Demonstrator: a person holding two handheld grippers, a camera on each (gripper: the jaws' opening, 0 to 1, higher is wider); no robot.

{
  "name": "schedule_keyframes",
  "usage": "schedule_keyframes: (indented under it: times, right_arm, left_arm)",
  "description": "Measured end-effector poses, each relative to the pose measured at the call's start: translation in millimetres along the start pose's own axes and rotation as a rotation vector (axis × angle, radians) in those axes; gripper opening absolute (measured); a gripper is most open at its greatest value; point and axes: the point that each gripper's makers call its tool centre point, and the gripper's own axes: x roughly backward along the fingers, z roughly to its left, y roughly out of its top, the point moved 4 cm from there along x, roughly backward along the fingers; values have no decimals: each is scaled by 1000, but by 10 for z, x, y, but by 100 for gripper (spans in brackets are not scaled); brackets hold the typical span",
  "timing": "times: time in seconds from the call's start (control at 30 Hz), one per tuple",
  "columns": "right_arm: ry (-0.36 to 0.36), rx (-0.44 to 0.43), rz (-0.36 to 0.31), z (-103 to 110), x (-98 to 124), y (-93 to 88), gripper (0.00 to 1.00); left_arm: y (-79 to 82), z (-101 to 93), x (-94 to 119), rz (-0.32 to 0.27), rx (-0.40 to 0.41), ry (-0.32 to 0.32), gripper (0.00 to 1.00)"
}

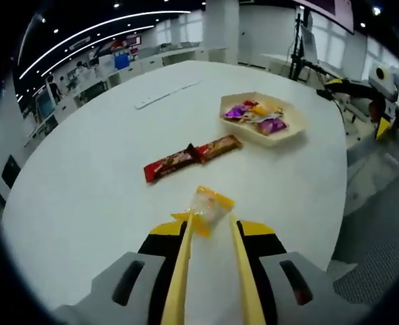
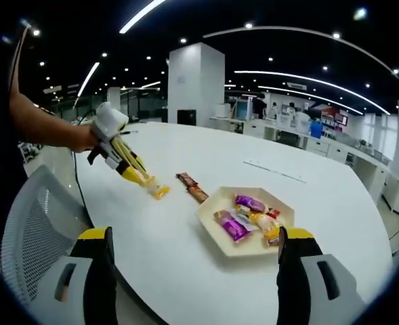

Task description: Place the target food into the container with the food tongs after gripping and lifting it, then release it inside without dropping or visibly crushing the food.

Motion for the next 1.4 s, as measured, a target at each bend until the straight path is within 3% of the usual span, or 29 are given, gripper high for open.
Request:
schedule_keyframes:
  times: [0.13,0.2,0.27,0.47,0.63,0.77,0.93,1.03,1.1,1.13,1.17,1.2,1.4]
  right_arm:
    - [3,-1,-1,8,-1,2,99]
    - [1,-1,0,3,0,-2,99]
    - [-3,-1,1,-2,1,-4,99]
    - [-3,2,1,3,1,-1,99]
    - [-1,-2,4,1,-1,-9,99]
    - [9,-1,4,15,-5,-7,99]
    - [7,-3,6,8,-8,-11,99]
    - [9,3,8,12,-9,-11,99]
    - [10,6,10,15,-11,-14,99]
    - [9,6,11,13,-11,-17,99]
    - [9,4,11,11,-11,-17,99]
    - [9,4,9,10,-11,-15,99]
    - [9,4,11,7,-11,-17,98]
  left_arm:
    - [16,130,-52,66,-131,-15,26]
    - [35,86,-83,66,-163,-103,26]
    - [47,94,-116,64,-238,-143,26]
    - [32,132,-233,120,-280,-166,26]
    - [12,131,-327,154,-289,-191,26]
    - [53,127,-369,143,-256,-211,27]
    - [-4,56,-433,184,-323,-227,26]
    - [-8,23,-472,180,-297,-226,26]
    - [20,29,-480,167,-179,-215,26]
    - [-28,47,-459,200,-167,-212,25]
    - [7,53,-480,169,-202,-212,25]
    - [1,29,-460,176,-205,-216,23]
    - [-15,29,-459,133,-156,-181,19]
